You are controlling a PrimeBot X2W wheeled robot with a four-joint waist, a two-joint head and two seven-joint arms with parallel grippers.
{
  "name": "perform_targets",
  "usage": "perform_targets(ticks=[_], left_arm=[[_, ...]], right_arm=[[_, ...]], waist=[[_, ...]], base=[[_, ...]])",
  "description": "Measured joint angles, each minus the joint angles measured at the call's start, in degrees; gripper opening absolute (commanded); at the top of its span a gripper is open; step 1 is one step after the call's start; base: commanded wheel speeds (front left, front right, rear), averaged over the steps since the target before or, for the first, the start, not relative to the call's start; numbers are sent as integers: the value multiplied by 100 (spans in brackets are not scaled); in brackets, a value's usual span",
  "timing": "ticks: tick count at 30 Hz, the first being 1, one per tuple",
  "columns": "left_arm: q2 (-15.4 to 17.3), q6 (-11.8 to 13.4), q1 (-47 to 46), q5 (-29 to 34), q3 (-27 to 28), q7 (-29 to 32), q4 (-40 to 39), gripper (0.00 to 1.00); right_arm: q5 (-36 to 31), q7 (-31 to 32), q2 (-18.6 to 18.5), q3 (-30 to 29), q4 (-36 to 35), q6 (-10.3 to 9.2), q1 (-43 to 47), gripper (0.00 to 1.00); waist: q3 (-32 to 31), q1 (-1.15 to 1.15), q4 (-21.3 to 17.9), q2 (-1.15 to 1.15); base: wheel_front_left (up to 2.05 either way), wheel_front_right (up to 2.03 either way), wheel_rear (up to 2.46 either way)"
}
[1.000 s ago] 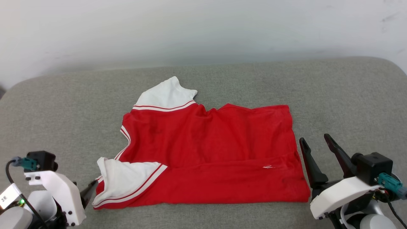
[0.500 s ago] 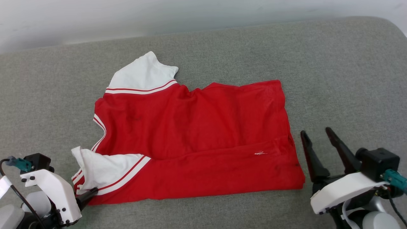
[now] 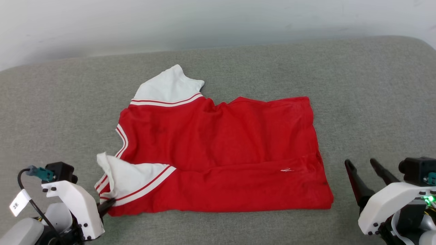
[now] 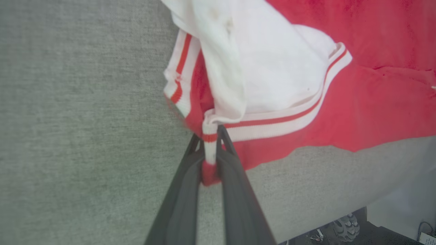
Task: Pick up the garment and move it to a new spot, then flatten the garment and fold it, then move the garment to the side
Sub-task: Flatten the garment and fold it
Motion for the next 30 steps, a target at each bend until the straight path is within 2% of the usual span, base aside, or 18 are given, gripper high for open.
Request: perform_targets(ticks=[4, 10, 21, 23, 24, 28, 30], left_arm=[[103, 93, 11, 194, 38, -191, -399, 0], [179, 256, 21, 334, 90, -318, -921, 0], [157, 316, 14, 400, 87, -360, -1083, 0], [143, 316, 14, 398, 81, -366, -1058, 0], [137, 316, 14, 397, 77, -367, -1051, 0], [115, 303, 31, 403, 77, -442, -1046, 0], [100, 389, 107, 465, 35, -485, -1026, 0]], right_arm=[[201, 889, -230, 89, 32, 0, 78, 100], [493, 1809, -409, 404, 192, 0, 75, 100], [817, 2430, -527, 818, 970, 0, -460, 100], [862, 2465, -528, 824, 1047, -1, -517, 18], [873, 2472, -532, 835, 1077, -1, -544, 0], [925, 2477, -548, 929, 1113, -1, -623, 0], [937, 2468, -594, 939, 1063, -1, -610, 0]], waist=[[-46, 0, 119, 0], [143, 0, 241, 0], [543, 0, 410, 0], [541, 0, 425, 0], [532, 0, 428, 0], [457, 0, 422, 0], [333, 0, 425, 0]], base=[[0, 0, 0], [0, 0, 0], [0, 0, 0], [0, 0, 0], [0, 0, 0], [0, 0, 0], [0, 0, 0]])
